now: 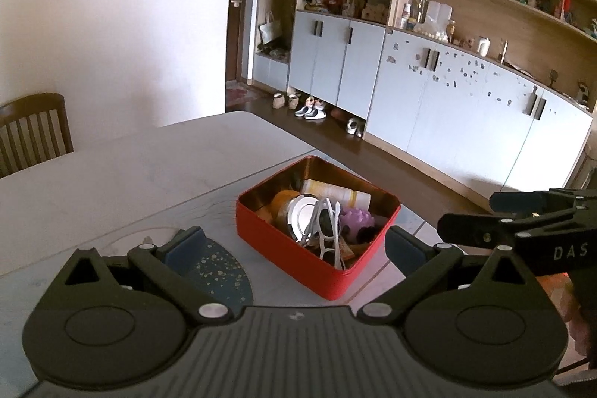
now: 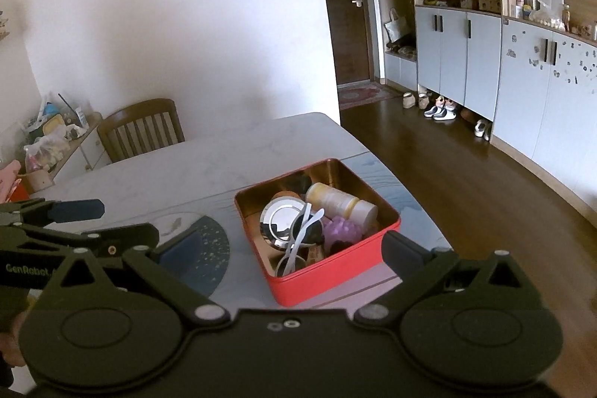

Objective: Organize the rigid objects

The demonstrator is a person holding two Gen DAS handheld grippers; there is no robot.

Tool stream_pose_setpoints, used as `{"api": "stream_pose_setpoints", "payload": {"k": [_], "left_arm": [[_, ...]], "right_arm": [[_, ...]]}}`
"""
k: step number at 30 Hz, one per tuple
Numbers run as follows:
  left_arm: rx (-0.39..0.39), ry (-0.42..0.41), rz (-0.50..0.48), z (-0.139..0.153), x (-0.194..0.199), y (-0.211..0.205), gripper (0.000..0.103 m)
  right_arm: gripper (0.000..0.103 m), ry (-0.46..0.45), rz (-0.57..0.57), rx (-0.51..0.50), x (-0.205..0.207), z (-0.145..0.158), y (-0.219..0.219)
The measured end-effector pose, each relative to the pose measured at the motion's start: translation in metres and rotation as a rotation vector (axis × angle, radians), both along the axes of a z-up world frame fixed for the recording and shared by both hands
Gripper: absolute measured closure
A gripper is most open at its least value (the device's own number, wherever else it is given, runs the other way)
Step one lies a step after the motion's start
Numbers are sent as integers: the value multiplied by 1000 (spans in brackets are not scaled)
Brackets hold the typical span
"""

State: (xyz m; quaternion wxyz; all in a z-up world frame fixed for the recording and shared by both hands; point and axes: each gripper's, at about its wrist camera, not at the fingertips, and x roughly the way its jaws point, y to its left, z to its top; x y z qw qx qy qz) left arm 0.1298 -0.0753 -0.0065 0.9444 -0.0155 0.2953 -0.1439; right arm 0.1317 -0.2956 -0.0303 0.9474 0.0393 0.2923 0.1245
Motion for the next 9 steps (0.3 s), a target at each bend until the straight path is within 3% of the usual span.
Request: {"api": "stream_pose_setpoints", "payload": {"k": [9], "left_arm": [[-18, -9, 14, 0, -1, 11, 0]], "right_arm": [[0, 6, -3, -8, 0, -1, 8]]}}
